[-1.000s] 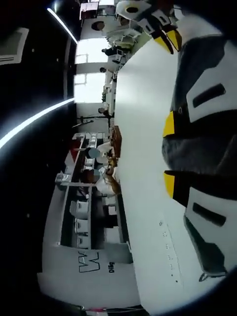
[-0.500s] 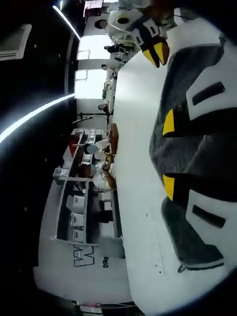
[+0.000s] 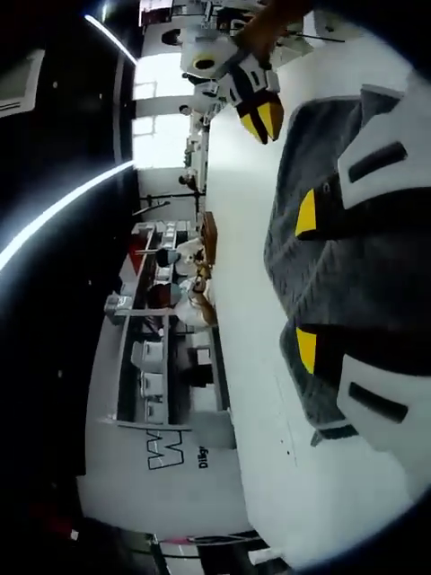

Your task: Open the folded towel by lifting each exposed corner and separating the folded layers until the towel lies flat within the target outline without major curled edges

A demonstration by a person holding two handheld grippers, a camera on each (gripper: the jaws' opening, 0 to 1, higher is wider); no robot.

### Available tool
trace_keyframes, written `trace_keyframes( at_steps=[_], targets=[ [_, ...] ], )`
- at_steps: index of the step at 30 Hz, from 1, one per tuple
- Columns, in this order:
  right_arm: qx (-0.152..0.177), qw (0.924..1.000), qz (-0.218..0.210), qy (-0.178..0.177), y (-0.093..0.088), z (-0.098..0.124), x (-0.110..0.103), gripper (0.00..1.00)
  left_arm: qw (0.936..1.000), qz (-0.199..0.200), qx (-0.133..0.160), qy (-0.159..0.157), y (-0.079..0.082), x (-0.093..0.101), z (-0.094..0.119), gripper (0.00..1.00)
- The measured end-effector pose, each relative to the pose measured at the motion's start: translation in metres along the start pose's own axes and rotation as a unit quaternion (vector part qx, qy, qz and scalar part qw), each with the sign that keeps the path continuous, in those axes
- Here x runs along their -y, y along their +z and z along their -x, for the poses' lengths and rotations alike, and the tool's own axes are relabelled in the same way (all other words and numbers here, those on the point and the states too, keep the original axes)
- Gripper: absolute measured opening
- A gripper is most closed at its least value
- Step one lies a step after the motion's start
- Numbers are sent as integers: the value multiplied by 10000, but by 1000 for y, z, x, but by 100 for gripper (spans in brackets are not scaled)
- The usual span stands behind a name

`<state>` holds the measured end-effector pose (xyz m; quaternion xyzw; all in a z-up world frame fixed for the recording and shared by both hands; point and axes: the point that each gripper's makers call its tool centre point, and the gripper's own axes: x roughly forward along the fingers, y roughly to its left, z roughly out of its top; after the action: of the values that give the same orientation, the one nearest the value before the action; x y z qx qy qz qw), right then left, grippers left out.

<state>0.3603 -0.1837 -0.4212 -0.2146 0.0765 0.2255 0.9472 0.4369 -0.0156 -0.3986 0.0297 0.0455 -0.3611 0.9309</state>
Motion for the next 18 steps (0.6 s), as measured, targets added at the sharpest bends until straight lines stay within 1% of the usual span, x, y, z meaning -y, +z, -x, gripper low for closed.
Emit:
trace_keyframes(
  at_steps=[3, 4, 6, 8, 10, 13, 14, 15, 17, 18],
  targets=[
    [58, 10000, -17, 69, 5, -4, -1, 3, 9999, -80, 4, 88, -2, -3, 12, 36],
    [67, 9999, 25, 90, 8, -6, -2, 3, 9996, -92, 122, 229, 1, -8, 18, 36],
    [127, 9998, 40, 151, 11, -7, -3, 3, 9995, -103, 115, 292, 0, -11, 28, 36],
    [142, 9998, 61, 138, 12, -7, -2, 3, 9990, -39, 147, 430, -1, -17, 37, 36],
    [158, 9998, 92, 127, 16, -9, 0, 3, 9988, -35, 135, 473, -2, -16, 46, 36],
    [198, 9997, 120, 127, 21, -10, 3, 4, 9984, -20, 145, 538, -4, -18, 53, 36],
    [210, 9996, 134, 127, 23, -11, 3, 3, 9966, -198, 126, 786, -6, -24, 59, 36],
    [220, 9996, 131, 119, 25, -11, 4, 3, 9956, -393, 23, 856, -10, -26, 62, 36],
    [261, 9995, 120, 96, 29, -12, 5, 3, 9965, -278, 9, 786, -13, -21, 65, 36],
    [277, 9995, 122, 92, 31, -12, 6, 3, 9970, -153, 22, 764, -15, -20, 69, 36]
  ],
)
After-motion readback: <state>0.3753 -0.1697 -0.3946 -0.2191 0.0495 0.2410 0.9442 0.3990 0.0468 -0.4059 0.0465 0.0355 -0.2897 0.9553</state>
